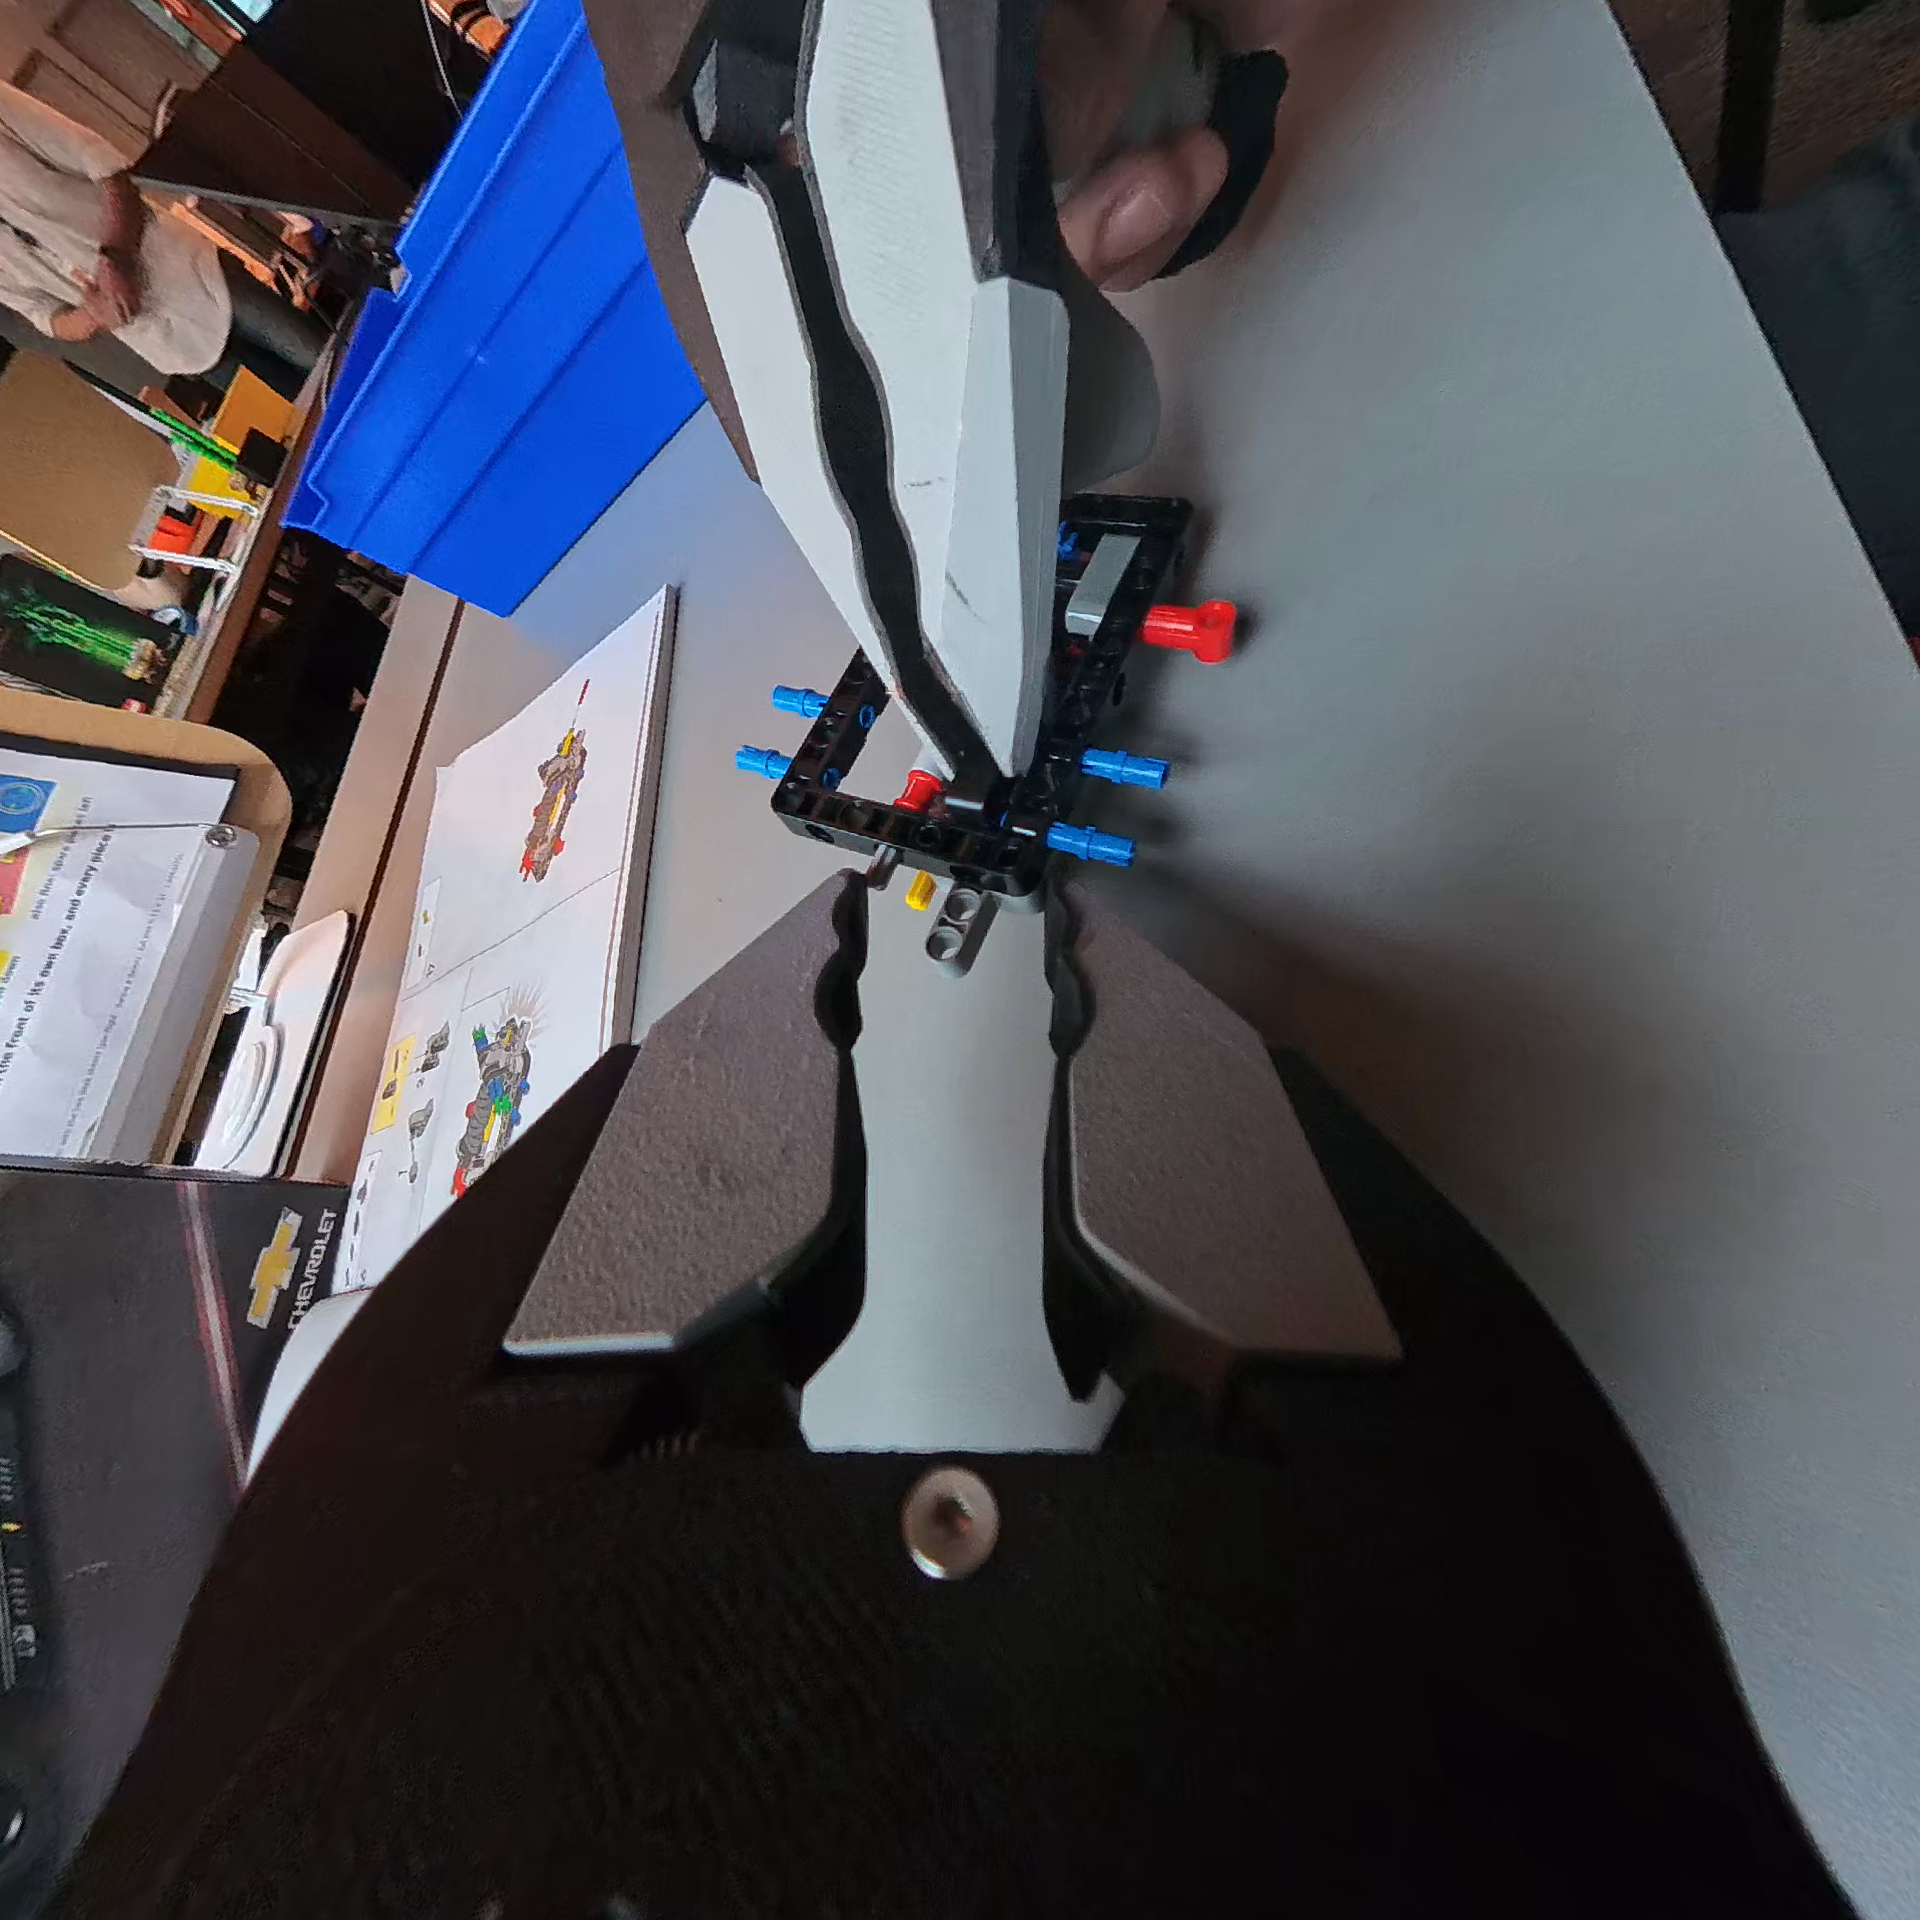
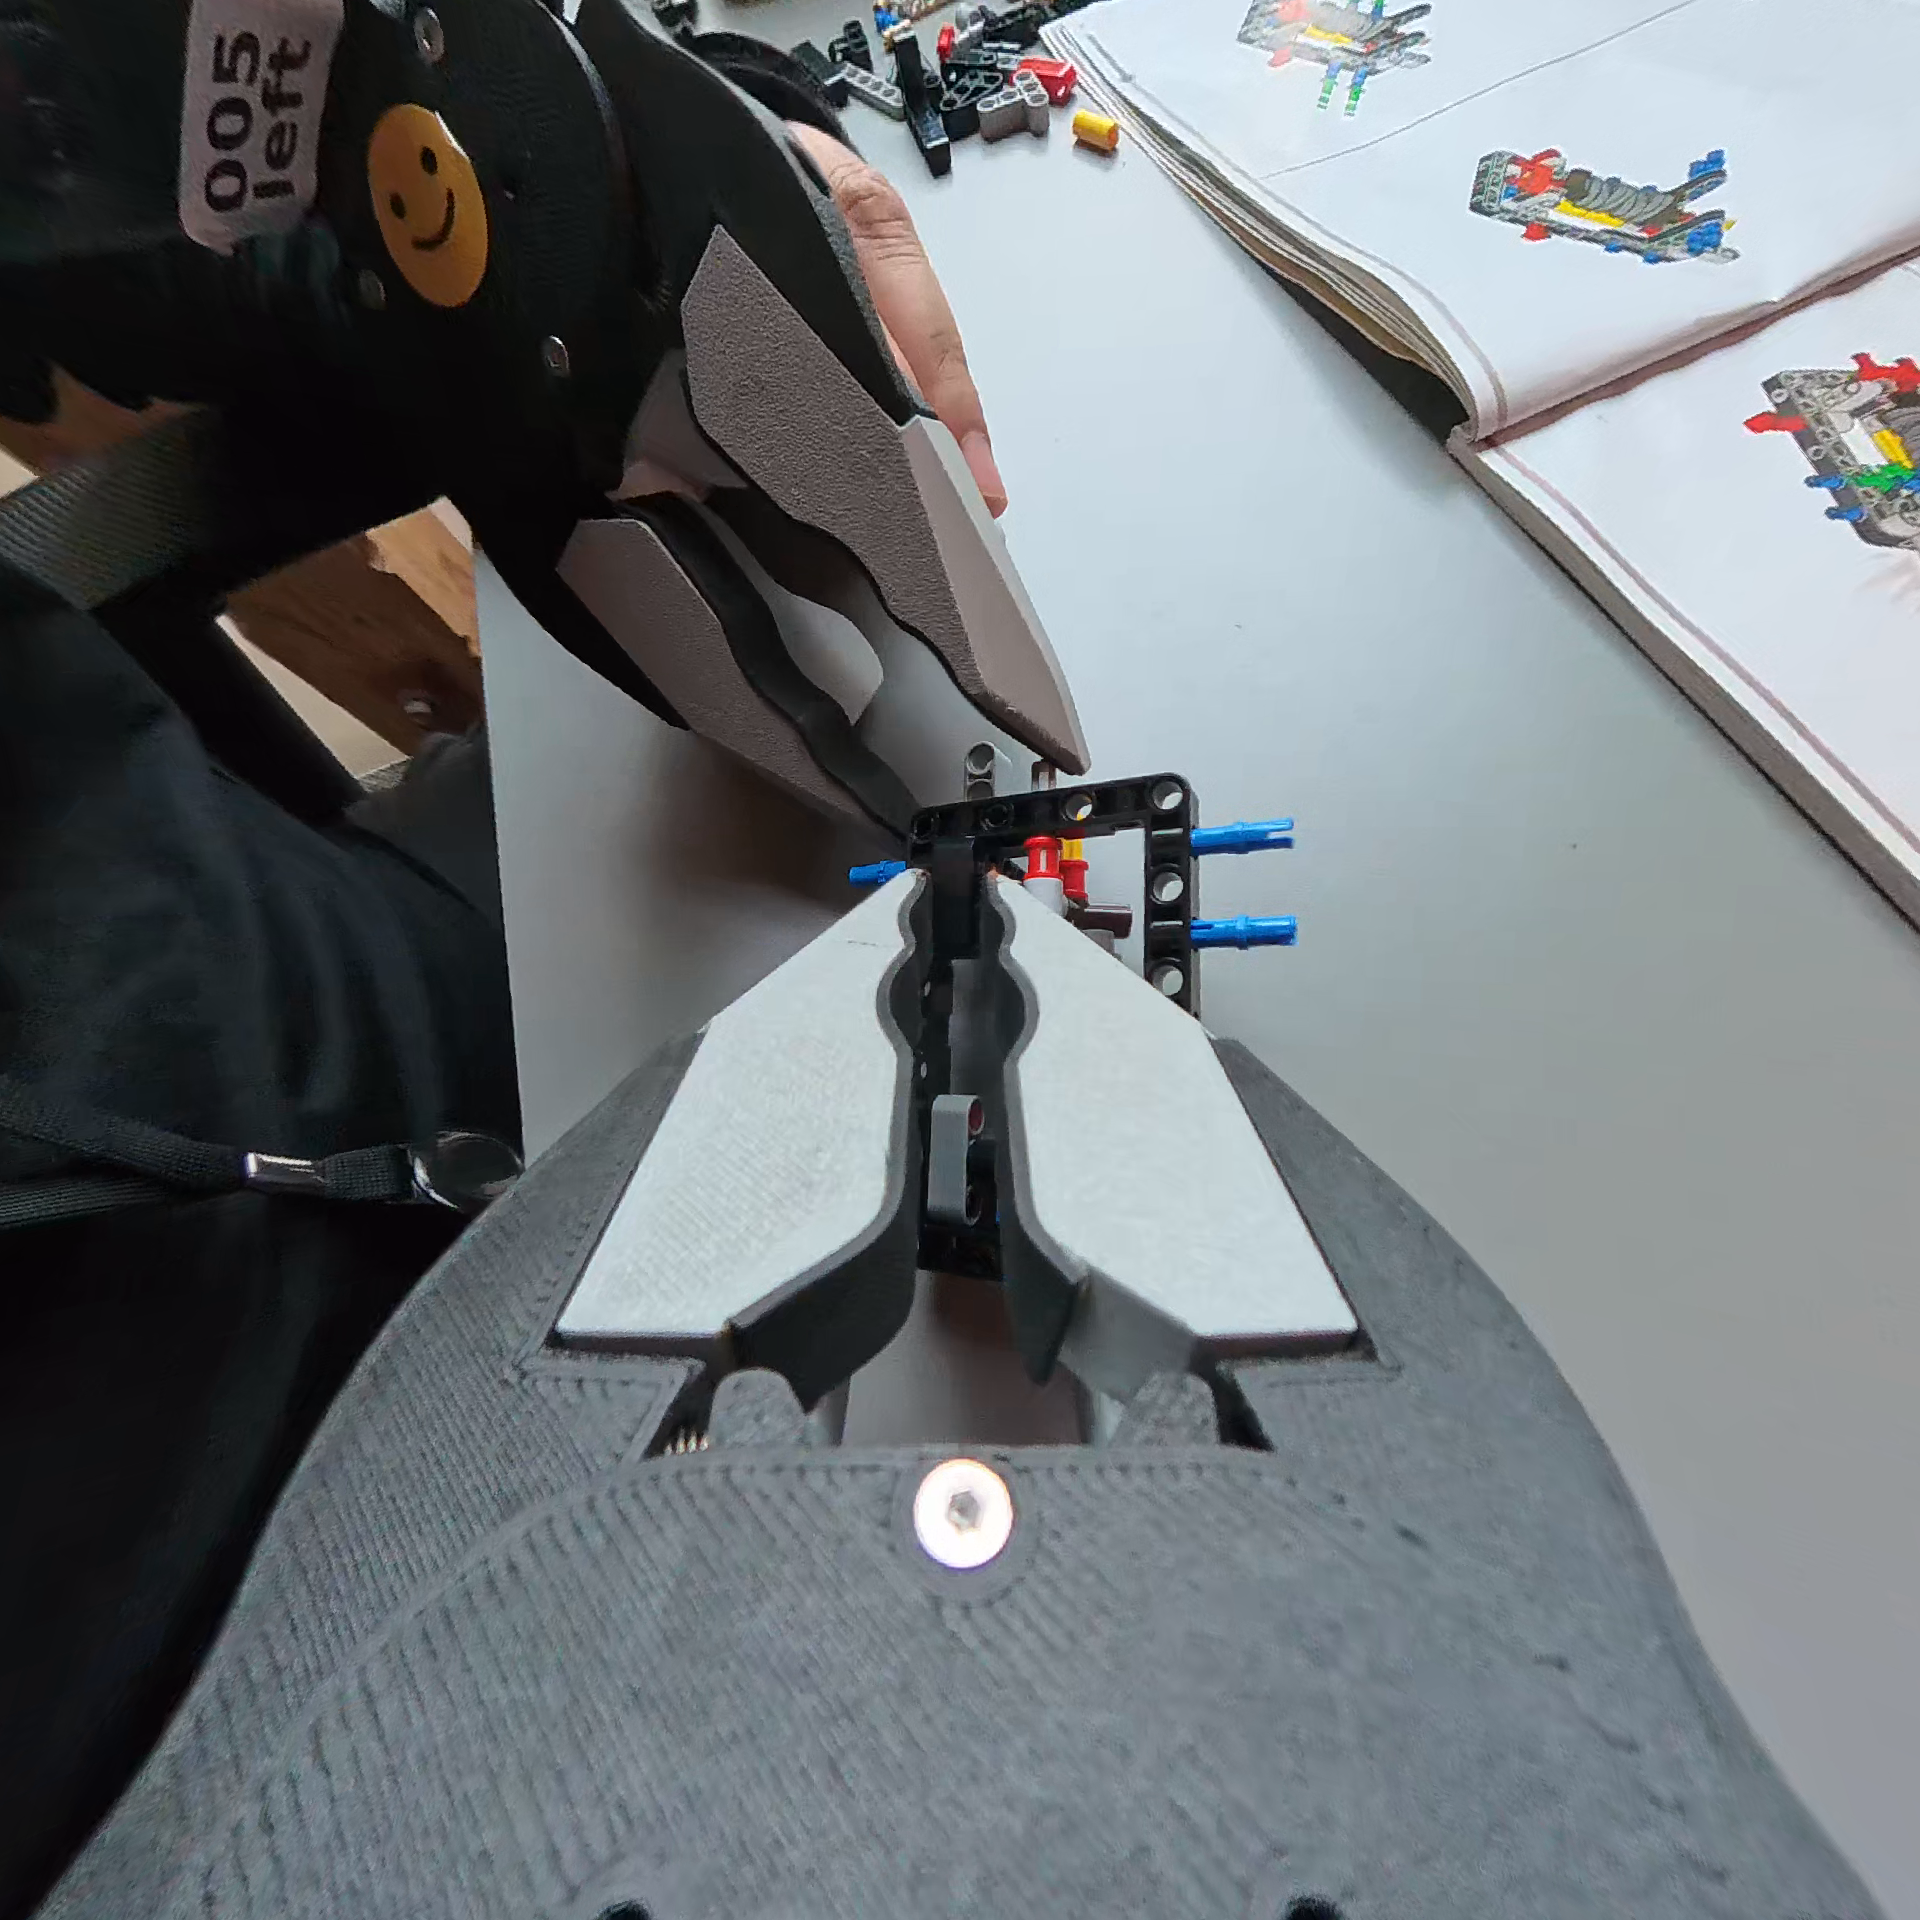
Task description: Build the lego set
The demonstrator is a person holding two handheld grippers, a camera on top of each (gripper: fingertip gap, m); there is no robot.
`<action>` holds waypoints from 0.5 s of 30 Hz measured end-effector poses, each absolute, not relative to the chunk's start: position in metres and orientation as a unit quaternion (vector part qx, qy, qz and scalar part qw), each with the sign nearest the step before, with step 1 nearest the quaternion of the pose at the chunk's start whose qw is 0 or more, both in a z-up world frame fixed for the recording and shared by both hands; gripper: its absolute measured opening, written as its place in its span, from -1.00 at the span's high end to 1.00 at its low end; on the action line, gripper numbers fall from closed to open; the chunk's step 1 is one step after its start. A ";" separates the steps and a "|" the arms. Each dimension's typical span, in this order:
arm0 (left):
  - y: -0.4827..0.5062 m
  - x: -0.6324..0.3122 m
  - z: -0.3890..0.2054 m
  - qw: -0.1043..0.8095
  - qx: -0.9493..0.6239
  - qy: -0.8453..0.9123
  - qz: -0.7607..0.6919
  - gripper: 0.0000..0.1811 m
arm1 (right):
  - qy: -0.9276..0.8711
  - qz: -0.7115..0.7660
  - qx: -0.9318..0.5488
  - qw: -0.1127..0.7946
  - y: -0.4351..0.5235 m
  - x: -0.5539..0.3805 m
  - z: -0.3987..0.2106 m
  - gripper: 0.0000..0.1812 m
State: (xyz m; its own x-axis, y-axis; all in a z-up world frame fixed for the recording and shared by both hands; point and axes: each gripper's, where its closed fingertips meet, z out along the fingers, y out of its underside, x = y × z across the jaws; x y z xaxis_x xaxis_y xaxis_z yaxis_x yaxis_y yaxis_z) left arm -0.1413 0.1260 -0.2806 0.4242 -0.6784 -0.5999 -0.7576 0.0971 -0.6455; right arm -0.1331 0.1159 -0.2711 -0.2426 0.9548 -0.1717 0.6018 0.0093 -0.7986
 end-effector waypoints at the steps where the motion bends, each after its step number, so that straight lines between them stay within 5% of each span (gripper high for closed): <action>1: 0.126 -0.141 -0.281 0.512 -0.669 0.536 0.041 0.65 | -0.679 0.399 -0.574 0.225 0.116 -0.133 -0.272 0.94; 15: 0.125 -0.140 -0.282 0.511 -0.665 0.542 0.047 0.65 | -0.726 0.312 -0.535 0.298 0.115 -0.132 -0.276 0.93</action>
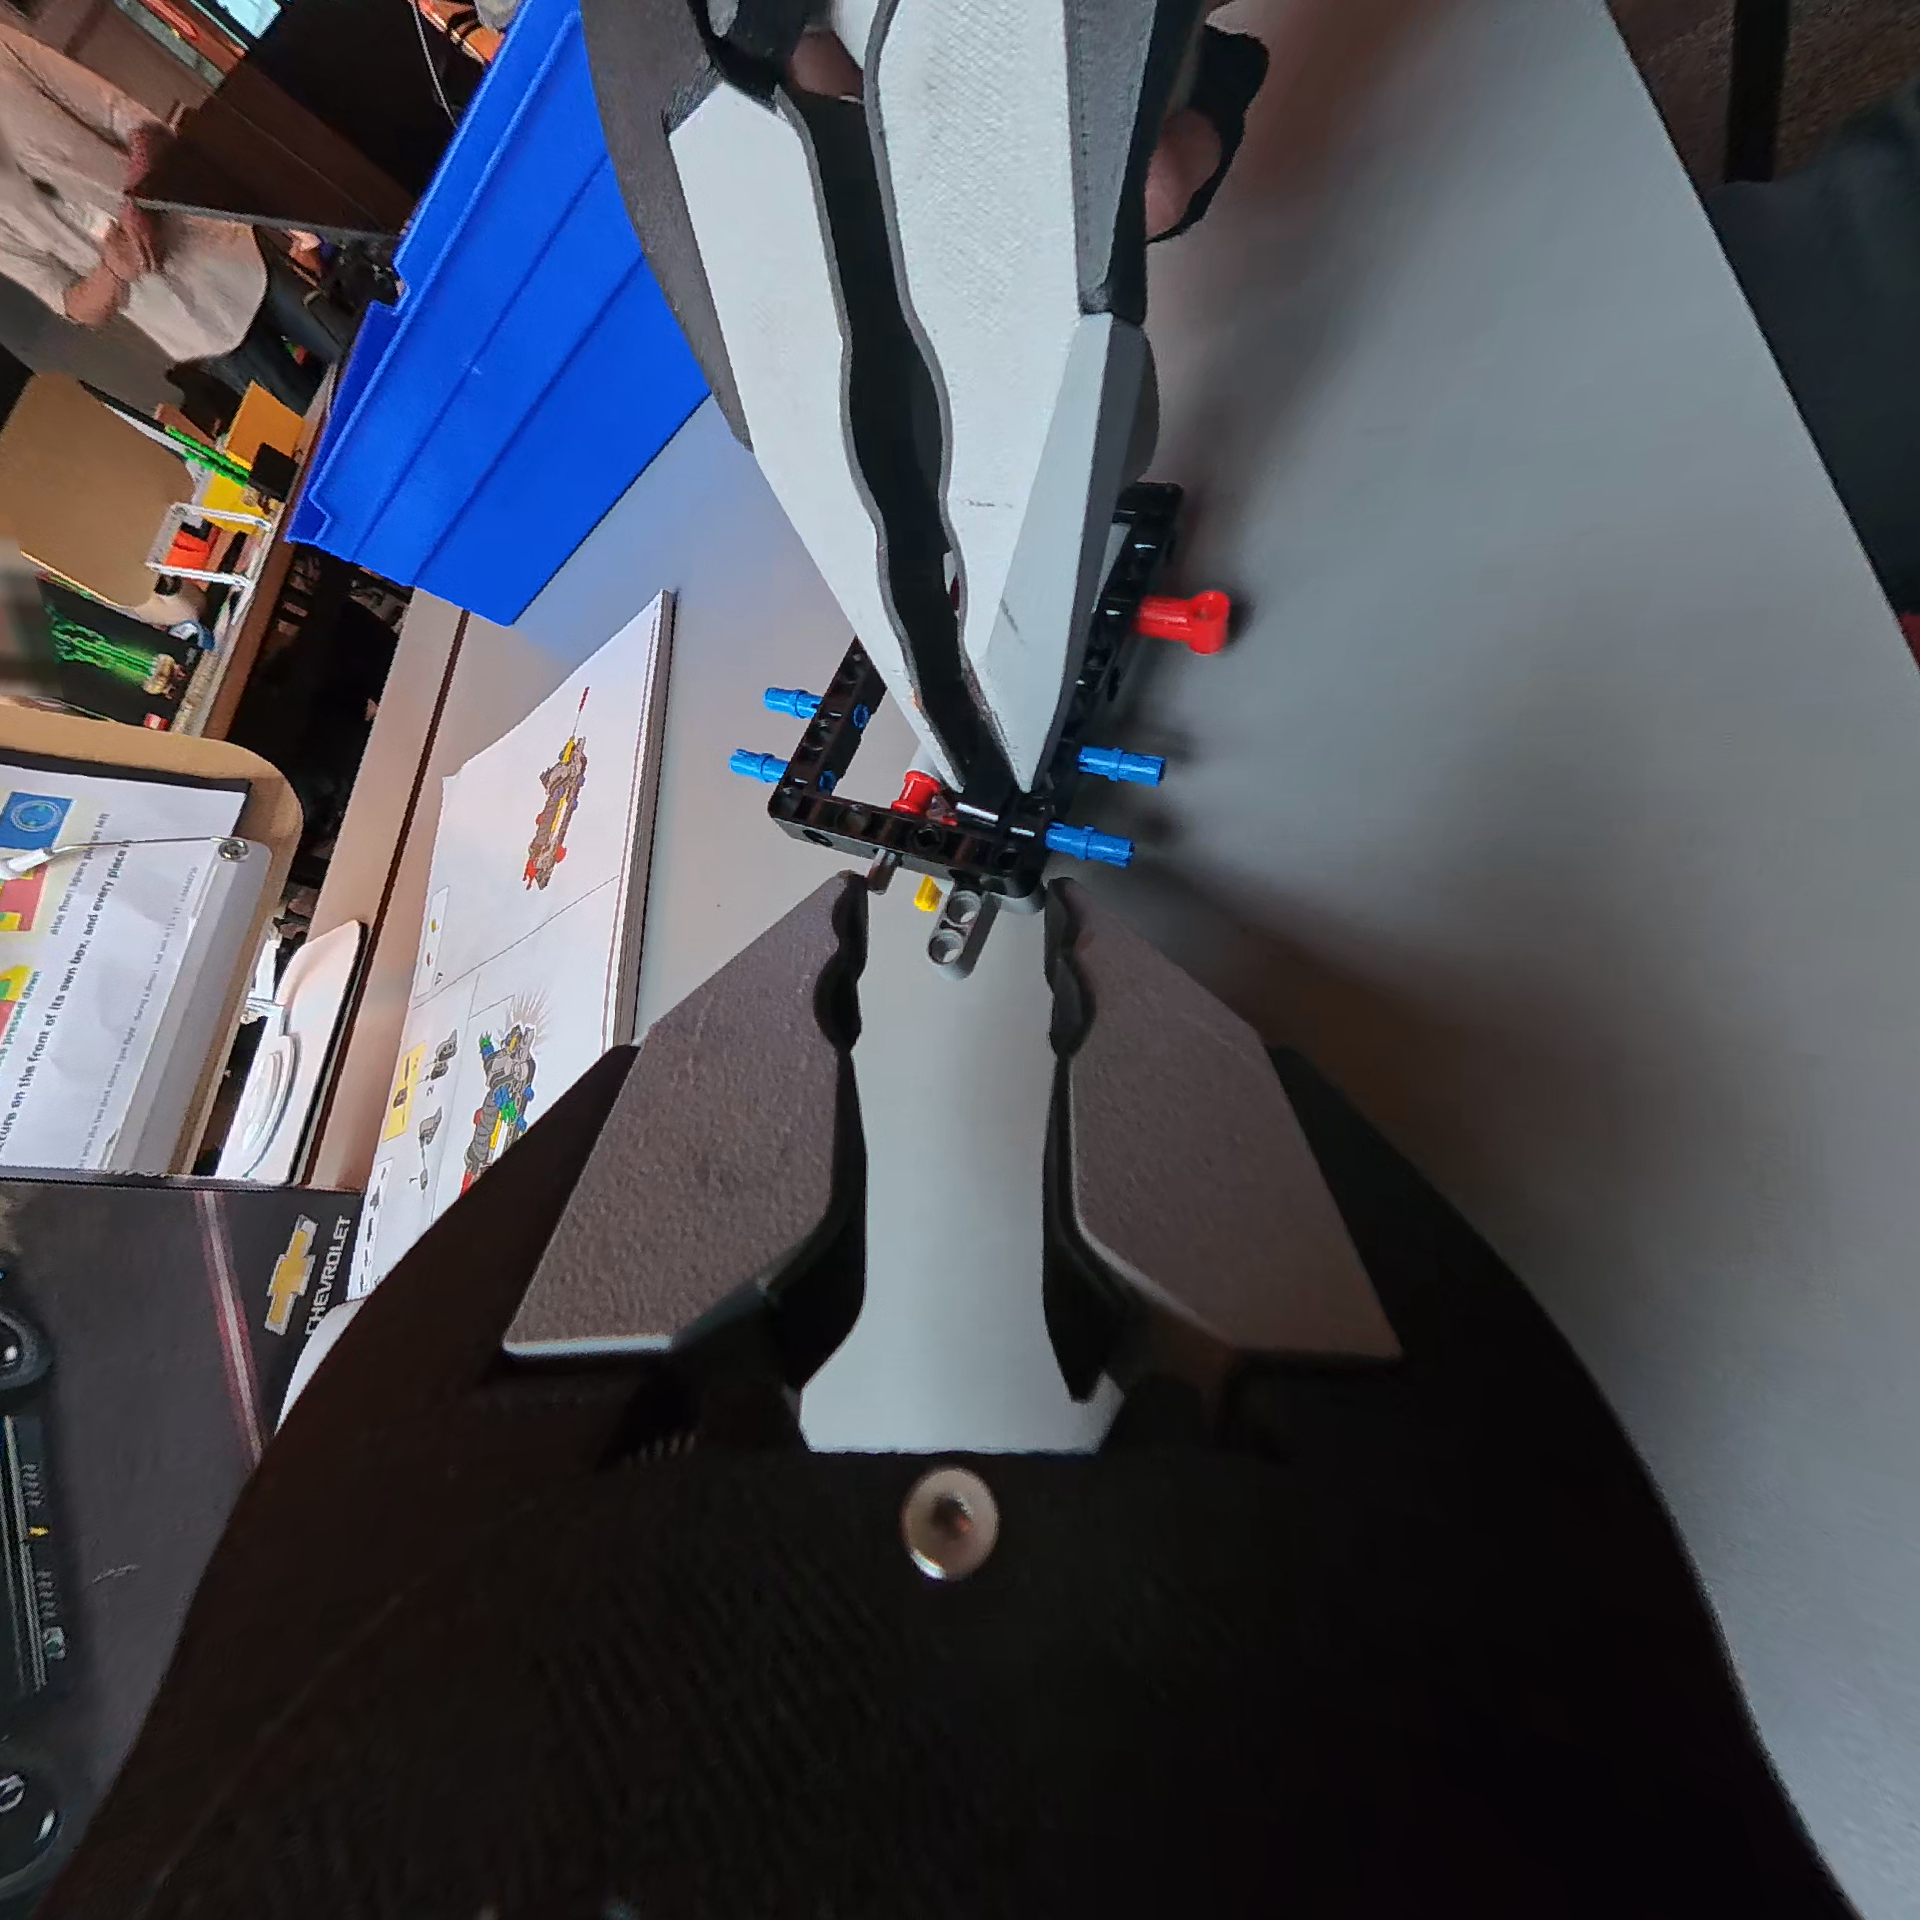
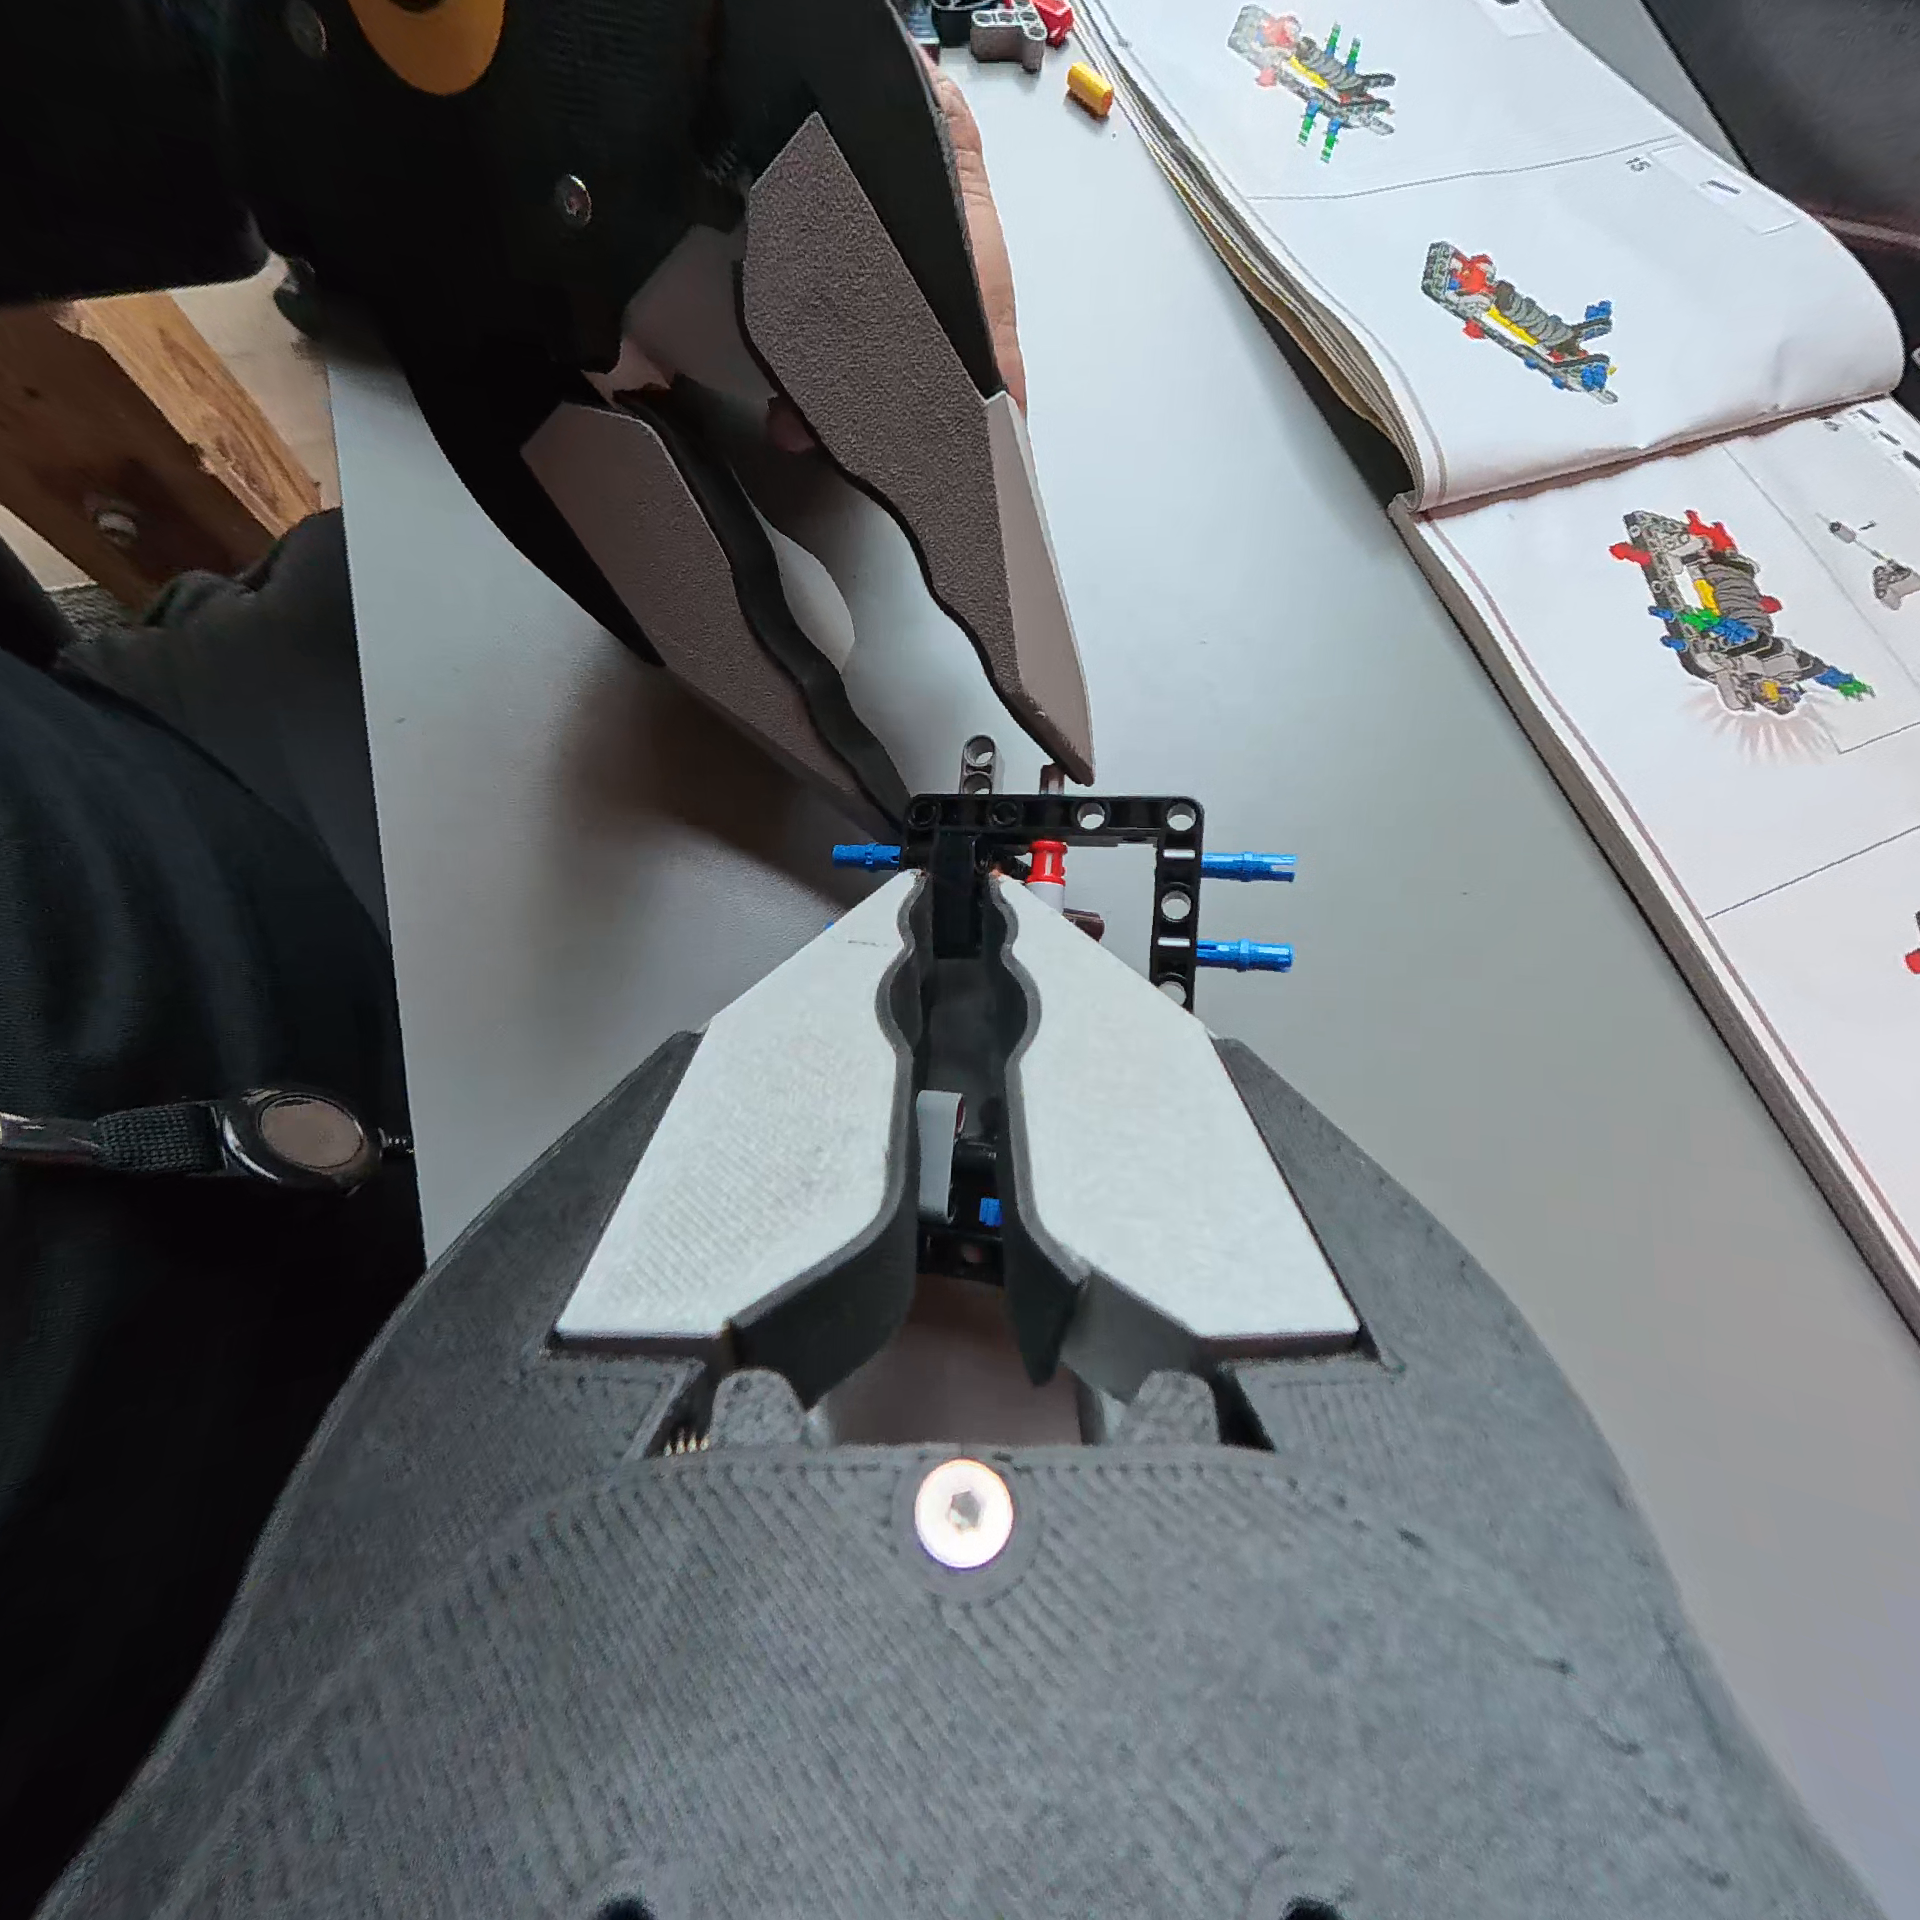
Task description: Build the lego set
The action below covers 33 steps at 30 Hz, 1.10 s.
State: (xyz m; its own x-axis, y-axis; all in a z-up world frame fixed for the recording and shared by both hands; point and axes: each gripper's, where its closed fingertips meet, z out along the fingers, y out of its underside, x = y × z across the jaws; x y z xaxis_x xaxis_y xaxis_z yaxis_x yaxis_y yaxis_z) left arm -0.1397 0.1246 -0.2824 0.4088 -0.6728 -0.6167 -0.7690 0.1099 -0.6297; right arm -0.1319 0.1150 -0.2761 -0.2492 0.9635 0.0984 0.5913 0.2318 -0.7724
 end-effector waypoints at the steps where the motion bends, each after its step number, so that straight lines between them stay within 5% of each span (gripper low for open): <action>1: 0.124 -0.139 -0.282 0.512 -0.665 0.542 0.044 0.65 | -0.730 0.310 -0.533 0.294 0.114 -0.131 -0.276 0.91; 9: 0.122 -0.136 -0.285 0.507 -0.661 0.551 0.043 0.65 | -0.761 0.267 -0.497 0.319 0.108 -0.128 -0.278 0.90; 12: 0.125 -0.138 -0.282 0.512 -0.663 0.543 0.048 0.65 | -0.781 0.269 -0.482 0.291 0.096 -0.123 -0.282 0.46; 15: 0.123 -0.137 -0.280 0.516 -0.666 0.537 0.024 0.65 | -0.777 0.240 -0.487 0.319 0.105 -0.126 -0.281 0.67; 19: 0.125 -0.139 -0.279 0.516 -0.670 0.532 0.029 0.65 | -0.781 0.244 -0.486 0.308 0.099 -0.125 -0.284 0.47; 33: 0.123 -0.137 -0.274 0.525 -0.660 0.537 0.032 0.65 | -0.754 0.252 -0.493 0.354 0.108 -0.127 -0.281 0.68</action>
